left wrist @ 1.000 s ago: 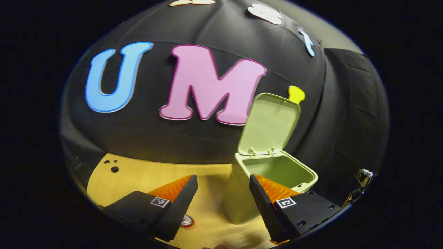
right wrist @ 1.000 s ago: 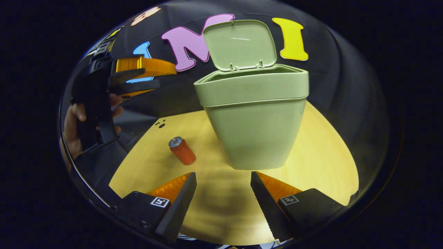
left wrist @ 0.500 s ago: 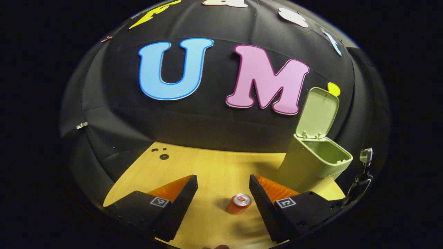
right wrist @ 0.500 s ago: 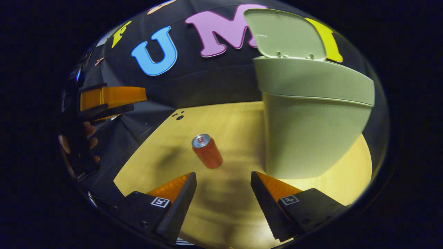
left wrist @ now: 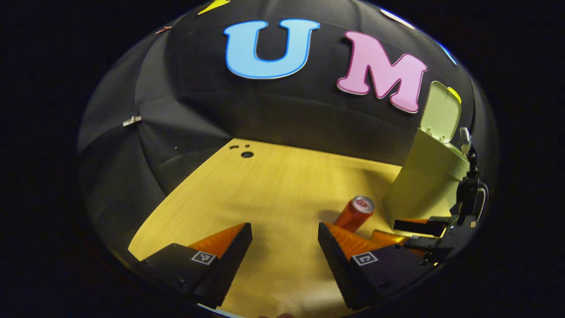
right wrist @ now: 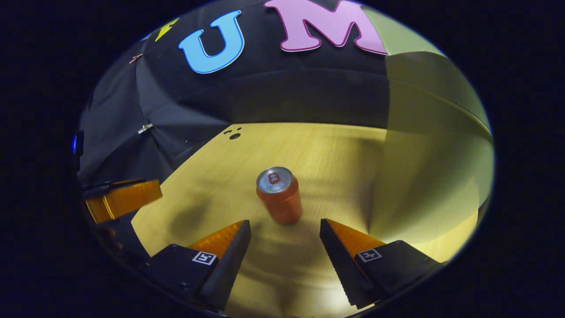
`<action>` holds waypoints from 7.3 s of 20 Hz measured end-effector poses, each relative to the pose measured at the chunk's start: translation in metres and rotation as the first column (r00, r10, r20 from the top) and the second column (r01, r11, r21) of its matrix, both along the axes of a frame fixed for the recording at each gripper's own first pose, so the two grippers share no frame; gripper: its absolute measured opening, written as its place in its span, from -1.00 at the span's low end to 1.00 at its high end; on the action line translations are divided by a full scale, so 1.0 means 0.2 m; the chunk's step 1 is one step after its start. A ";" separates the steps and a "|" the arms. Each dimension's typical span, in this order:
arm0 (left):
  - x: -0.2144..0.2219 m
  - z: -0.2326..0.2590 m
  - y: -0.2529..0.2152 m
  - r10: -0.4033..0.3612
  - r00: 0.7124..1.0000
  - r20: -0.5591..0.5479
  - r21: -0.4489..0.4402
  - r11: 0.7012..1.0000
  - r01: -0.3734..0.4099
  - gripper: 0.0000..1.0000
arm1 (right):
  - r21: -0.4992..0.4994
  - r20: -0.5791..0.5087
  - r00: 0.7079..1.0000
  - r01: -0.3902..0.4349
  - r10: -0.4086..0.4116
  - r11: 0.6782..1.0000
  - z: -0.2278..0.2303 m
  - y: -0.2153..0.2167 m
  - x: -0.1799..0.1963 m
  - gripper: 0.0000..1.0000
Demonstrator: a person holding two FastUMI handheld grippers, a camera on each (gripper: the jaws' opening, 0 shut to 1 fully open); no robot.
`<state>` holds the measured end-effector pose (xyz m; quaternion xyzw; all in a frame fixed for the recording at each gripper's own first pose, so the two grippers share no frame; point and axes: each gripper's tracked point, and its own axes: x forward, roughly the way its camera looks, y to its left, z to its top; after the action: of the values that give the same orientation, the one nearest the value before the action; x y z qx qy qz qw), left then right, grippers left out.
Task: Press the lid of the desktop garbage bin to open it, pick up the crumpled paper on the desktop and throw it into the bin, then pick up the pop can on the desktop and drop it into the bin, and finally close the garbage bin lid.
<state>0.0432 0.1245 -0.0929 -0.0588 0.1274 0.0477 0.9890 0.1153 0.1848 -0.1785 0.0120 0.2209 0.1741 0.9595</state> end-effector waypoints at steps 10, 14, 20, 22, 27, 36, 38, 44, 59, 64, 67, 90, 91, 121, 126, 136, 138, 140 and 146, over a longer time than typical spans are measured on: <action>-0.08 -0.18 0.22 0.083 0.996 -0.046 -0.092 0.992 -0.087 0.92 | -0.062 0.007 1.000 0.001 0.000 0.998 -0.13 0.16 0.27 0.98; -0.15 -0.23 0.33 0.136 0.989 -0.067 -0.119 0.983 -0.143 0.92 | -0.092 0.026 1.000 0.015 -0.013 0.996 -0.14 0.19 0.35 0.98; -0.24 -0.30 0.41 0.174 0.979 -0.103 -0.125 0.975 -0.186 0.92 | -0.100 0.011 0.998 0.061 -0.060 0.993 -0.19 0.18 0.46 0.98; -0.26 -0.31 0.42 0.179 0.978 -0.110 -0.124 0.973 -0.192 0.92 | -0.106 0.005 0.998 0.065 -0.065 0.992 -0.20 0.17 0.47 0.97; -0.25 -0.31 0.41 0.168 0.979 -0.112 -0.095 0.979 -0.179 0.92 | -0.147 0.031 0.999 0.024 -0.019 0.989 -0.18 0.18 0.44 0.69; -0.20 -0.23 0.24 0.106 0.992 -0.071 -0.085 0.990 -0.112 0.92 | -0.120 0.116 0.990 -0.060 0.074 0.991 0.26 0.14 0.17 0.66; -0.19 -0.21 0.21 0.090 0.994 -0.063 -0.083 0.992 -0.095 0.92 | -0.122 0.148 0.981 -0.106 0.124 0.987 0.41 0.15 0.06 0.66; -0.19 -0.18 0.13 0.055 0.997 -0.048 -0.090 0.994 -0.060 0.92 | -0.054 0.259 0.953 -0.151 0.160 0.987 0.90 0.12 -0.12 0.66; -0.16 -0.09 0.00 0.009 1.000 -0.001 -0.024 1.000 -0.009 0.92 | 0.023 0.459 0.880 0.123 -0.119 0.992 1.51 -0.61 -0.08 0.65; -0.14 -0.10 -0.07 -0.009 1.000 -0.011 -0.015 1.000 0.008 0.92 | 0.012 0.458 0.861 0.244 -0.222 0.970 1.44 -0.90 -0.01 0.65; -0.14 -0.11 -0.12 -0.026 0.999 -0.023 -0.002 1.000 0.026 0.92 | 0.000 0.431 0.863 0.292 -0.263 0.956 1.37 -1.02 0.05 0.65; -0.21 -0.15 -0.13 0.024 0.999 -0.045 -0.044 0.999 -0.026 0.92 | 0.108 0.586 0.712 0.403 -0.386 0.909 2.13 -1.24 0.23 0.94; -0.22 -0.15 -0.12 0.029 0.998 -0.046 -0.049 0.998 -0.032 0.92 | 0.114 0.581 0.711 0.411 -0.396 0.905 2.15 -1.26 0.25 0.95; -0.33 -0.04 -0.26 -0.092 0.996 0.021 0.025 0.996 0.091 0.92 | 0.082 0.403 0.819 0.411 -0.407 0.908 1.70 -1.23 0.11 0.94; -0.36 -0.05 -0.28 -0.107 0.994 0.019 0.006 0.994 0.107 0.92 | 0.052 0.354 0.849 0.401 -0.392 0.915 1.44 -1.18 0.04 0.94; -0.46 -0.11 -0.20 -0.119 0.993 0.012 0.043 0.992 0.119 0.92 | 0.050 0.287 0.856 0.436 -0.431 0.899 1.11 -1.15 -0.01 0.95; -0.48 -0.10 -0.18 -0.118 0.993 0.017 0.050 0.992 0.117 0.92 | 0.048 0.290 0.850 0.445 -0.439 0.894 1.09 -1.14 -0.01 0.95; -0.50 -0.12 -0.16 -0.121 0.993 0.018 0.056 0.991 0.120 0.92 | 0.033 0.296 0.849 0.448 -0.437 0.893 1.08 -1.14 -0.03 0.96; -0.52 -0.16 -0.16 -0.124 0.992 0.017 0.040 0.992 0.123 0.92 | 0.046 0.334 0.837 0.445 -0.434 0.894 1.07 -1.14 -0.03 0.98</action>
<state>-0.0614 0.0934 -0.1250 -0.0321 0.1202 -0.0118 0.9922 0.1094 -0.0441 0.0352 0.0167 0.0486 -0.0546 0.9972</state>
